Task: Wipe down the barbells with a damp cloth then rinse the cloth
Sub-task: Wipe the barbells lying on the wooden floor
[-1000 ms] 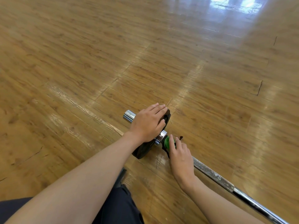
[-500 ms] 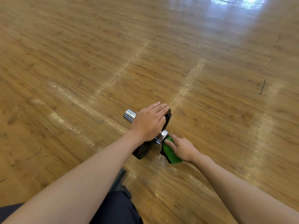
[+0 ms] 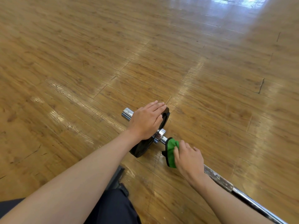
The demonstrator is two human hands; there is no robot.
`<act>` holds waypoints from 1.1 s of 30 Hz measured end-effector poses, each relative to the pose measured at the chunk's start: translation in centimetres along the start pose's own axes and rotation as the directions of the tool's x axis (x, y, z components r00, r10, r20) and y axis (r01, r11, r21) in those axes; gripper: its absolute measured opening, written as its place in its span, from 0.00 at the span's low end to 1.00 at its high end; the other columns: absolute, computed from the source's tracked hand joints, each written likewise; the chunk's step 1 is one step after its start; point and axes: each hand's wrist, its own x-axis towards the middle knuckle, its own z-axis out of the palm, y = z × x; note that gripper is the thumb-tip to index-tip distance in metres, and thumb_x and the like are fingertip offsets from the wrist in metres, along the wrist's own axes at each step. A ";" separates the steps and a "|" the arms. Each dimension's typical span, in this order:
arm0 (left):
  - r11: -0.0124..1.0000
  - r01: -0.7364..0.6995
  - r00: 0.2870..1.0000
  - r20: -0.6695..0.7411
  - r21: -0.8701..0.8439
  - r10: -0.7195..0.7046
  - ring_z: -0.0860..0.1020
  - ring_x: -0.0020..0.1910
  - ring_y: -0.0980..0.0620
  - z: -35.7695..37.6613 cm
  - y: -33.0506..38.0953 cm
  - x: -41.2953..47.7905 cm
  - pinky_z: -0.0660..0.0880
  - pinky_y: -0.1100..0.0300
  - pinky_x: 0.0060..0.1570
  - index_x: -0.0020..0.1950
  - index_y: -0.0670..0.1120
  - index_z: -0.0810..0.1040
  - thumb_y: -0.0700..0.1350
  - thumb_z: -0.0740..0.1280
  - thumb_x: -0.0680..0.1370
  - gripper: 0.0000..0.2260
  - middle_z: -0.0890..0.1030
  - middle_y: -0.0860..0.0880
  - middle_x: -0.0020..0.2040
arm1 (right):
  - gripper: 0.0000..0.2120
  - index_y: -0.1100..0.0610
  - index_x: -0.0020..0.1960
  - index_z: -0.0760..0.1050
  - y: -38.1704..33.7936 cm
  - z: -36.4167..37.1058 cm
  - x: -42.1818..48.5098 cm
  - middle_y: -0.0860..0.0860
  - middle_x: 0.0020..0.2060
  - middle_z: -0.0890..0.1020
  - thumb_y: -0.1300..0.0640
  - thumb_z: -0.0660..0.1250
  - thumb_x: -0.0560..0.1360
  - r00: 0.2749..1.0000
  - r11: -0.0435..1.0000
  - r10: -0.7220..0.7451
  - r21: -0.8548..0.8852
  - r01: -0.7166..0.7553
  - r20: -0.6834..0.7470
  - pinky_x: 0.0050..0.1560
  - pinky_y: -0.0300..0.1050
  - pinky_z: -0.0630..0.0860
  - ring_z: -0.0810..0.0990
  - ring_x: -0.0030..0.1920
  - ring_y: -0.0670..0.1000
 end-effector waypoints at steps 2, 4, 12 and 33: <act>1.000 0.006 1.000 0.005 0.018 -0.006 0.60 0.78 0.57 0.0 0.1 0.1 0.67 0.51 0.71 0.77 0.51 0.68 0.53 0.45 0.82 0.27 0.68 0.56 0.77 | 0.17 0.53 0.45 0.70 -1.3 -0.6 1.1 0.52 0.39 0.79 0.53 0.43 0.79 0.997 1.000 -0.004 0.023 0.002 0.078 0.45 0.50 0.73 0.81 0.39 0.58; 1.000 0.002 1.000 0.006 0.019 -0.002 0.60 0.78 0.57 0.1 0.2 0.1 0.68 0.51 0.71 0.78 0.51 0.68 0.53 0.44 0.82 0.27 0.67 0.56 0.77 | 0.16 0.55 0.51 0.71 -2.8 -0.7 2.7 0.53 0.43 0.81 0.55 0.46 0.85 0.994 0.996 0.055 0.068 -0.062 0.092 0.40 0.49 0.68 0.82 0.42 0.59; 0.999 -0.008 1.000 -0.020 -0.050 0.007 0.60 0.78 0.57 -0.2 0.1 -0.4 0.64 0.57 0.72 0.77 0.49 0.69 0.54 0.41 0.81 0.30 0.68 0.55 0.77 | 0.17 0.55 0.43 0.65 -3.0 -1.6 3.0 0.47 0.31 0.71 0.49 0.50 0.87 0.923 0.805 0.384 0.487 -0.339 0.009 0.31 0.43 0.59 0.67 0.29 0.48; 0.998 -0.036 0.999 -0.001 -0.060 0.036 0.60 0.79 0.54 -0.4 0.0 -0.2 0.60 0.57 0.74 0.77 0.46 0.69 0.53 0.42 0.80 0.30 0.69 0.51 0.77 | 0.17 0.61 0.45 0.74 -6.1 -1.0 9.2 0.61 0.48 0.82 0.55 0.51 0.83 0.873 0.779 0.258 0.444 -0.442 0.415 0.36 0.48 0.67 0.76 0.39 0.58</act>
